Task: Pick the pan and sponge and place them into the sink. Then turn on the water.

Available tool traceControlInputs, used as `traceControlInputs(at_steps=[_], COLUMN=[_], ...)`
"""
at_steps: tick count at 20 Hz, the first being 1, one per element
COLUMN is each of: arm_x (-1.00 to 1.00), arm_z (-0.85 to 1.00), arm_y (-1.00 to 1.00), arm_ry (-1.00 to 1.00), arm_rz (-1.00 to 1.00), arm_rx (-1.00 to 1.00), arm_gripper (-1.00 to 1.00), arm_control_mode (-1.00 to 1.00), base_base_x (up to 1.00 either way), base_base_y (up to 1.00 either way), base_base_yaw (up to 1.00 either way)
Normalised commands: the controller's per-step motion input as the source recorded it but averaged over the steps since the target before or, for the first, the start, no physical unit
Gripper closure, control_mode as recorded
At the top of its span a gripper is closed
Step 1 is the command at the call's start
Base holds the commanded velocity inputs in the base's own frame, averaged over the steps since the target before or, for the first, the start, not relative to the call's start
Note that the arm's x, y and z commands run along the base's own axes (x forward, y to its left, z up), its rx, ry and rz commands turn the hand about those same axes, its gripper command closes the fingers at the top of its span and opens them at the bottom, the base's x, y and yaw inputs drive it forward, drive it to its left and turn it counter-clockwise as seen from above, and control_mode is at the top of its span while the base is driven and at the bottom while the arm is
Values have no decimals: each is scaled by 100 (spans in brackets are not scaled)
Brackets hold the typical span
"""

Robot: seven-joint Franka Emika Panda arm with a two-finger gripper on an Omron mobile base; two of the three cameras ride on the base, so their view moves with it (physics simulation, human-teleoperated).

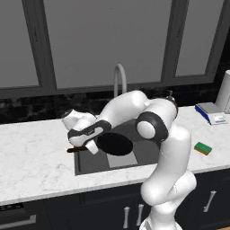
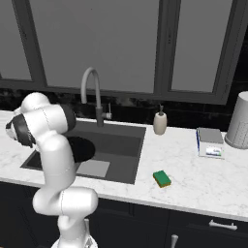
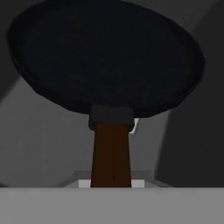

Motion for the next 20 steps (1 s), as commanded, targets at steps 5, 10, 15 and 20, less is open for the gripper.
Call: traceControlInputs(at_steps=[5, 10, 15, 20], arm_x=[58, 33, 6, 0], arm_z=[-2, -17, -45, -46], arm_y=[-58, -60, -36, -30], arm_ry=[5, 5, 0, -1], arm_rz=[-27, -15, -9, -8], arm_rx=[-34, -15, -2, 0], arm_gripper=[100, 100, 100, 100], arm_control_mode=[-100, -100, -100, -100], base_base_x=[0, 0, 0, 0], base_base_y=[0, 0, 0, 0], base_base_yaw=[0, 0, 0, 0])
